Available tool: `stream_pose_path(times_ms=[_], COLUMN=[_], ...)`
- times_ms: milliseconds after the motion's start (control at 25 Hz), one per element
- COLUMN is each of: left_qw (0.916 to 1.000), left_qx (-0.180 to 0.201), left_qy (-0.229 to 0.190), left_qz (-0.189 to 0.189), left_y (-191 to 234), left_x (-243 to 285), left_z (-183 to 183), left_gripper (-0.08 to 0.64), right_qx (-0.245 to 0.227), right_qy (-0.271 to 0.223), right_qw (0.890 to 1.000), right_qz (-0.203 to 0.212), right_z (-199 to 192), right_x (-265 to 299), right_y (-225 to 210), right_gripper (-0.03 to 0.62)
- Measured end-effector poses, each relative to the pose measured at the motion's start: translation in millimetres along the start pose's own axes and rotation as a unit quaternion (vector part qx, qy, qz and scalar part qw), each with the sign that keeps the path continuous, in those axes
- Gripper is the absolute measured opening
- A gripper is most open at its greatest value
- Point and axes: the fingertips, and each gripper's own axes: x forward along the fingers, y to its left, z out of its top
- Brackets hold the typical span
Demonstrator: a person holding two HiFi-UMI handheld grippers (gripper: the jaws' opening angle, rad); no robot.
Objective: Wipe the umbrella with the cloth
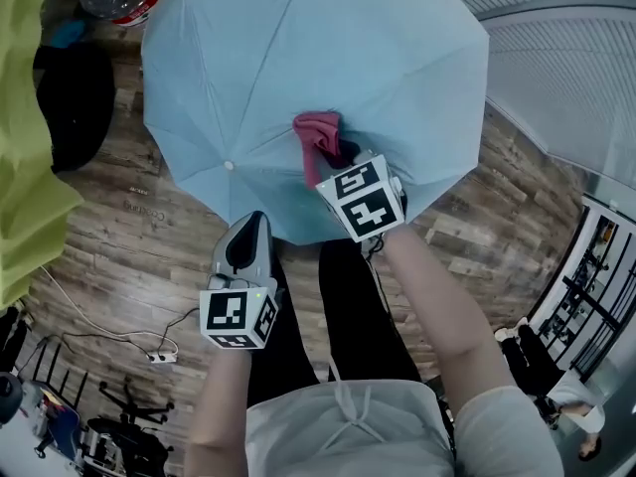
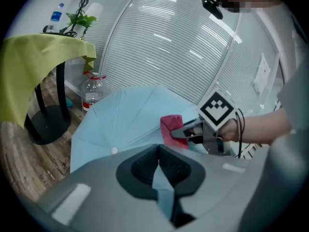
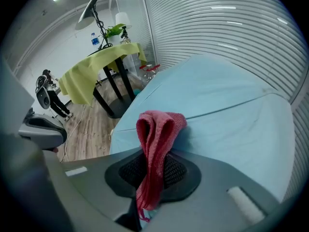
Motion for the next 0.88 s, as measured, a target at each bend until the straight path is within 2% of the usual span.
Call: stream_pose_path(times_ms=[320,600,880], left_qw=[0.9997,0.9999,0.9999], left_qx=[0.016,0.014,0.015], left_qy=[0.000,-0.002,-0.003], left_qz=[-0.018,-0.010,-0.006], left_y=[-61.9,-93.0,-122.9], left_x=[45.3,77.9,104.5], left_z=[15.9,30.2,42.1], left_gripper=[0.007,0.008,0.007], right_qx=[-0.018,-0.033,-0.017], right_qy=[-0.013,-0.023,-0.046], right_qw=[1.000,0.999,0.999], right_qz=[-0.004,0.009,0.013], right_z=[-3.2,2.7,3.5], right_x=[-35.4,-56.9,-84.1], right_y=[-64.6,-108.3,-156.9], right_gripper=[0.058,0.060,0.060])
